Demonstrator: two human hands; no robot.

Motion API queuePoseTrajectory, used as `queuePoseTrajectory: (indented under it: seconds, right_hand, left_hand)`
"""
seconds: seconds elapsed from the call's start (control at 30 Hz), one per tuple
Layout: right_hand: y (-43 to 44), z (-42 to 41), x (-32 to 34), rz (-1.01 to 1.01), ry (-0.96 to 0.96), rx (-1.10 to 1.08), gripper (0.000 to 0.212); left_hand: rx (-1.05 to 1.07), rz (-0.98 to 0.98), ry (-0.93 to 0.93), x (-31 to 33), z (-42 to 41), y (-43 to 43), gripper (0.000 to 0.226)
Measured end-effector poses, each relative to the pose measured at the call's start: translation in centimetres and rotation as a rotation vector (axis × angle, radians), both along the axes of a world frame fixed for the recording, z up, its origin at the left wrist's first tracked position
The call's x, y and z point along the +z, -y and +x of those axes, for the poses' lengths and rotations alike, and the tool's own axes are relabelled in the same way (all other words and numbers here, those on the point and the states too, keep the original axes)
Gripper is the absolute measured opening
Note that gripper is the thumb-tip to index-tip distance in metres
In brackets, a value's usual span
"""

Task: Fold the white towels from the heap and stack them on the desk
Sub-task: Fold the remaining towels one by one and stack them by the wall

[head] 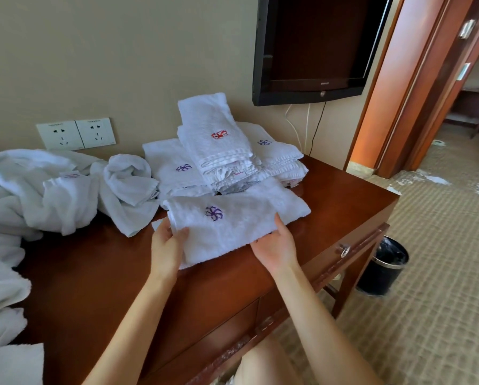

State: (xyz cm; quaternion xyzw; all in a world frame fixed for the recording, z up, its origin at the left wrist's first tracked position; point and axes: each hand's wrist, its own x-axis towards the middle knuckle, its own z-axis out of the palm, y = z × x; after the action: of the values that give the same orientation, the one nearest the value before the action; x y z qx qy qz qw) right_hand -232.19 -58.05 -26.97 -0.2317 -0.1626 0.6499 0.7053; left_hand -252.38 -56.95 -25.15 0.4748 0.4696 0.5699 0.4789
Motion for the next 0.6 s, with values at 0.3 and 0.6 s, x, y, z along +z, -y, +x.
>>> queuePoseTrajectory:
  seconds: [0.3, 0.6]
  right_hand:
    - [-4.0, 3.6, 0.4, -0.081, 0.174, -0.048, 0.006]
    - [-7.1, 6.7, 3.0, -0.105, 0.143, -0.165, 0.025]
  left_hand:
    - [0.041, -0.080, -0.053, -1.3, -3.7, -1.4, 0.040]
    - [0.108, -0.022, -0.176, -1.4, -2.4, -1.3, 0.077]
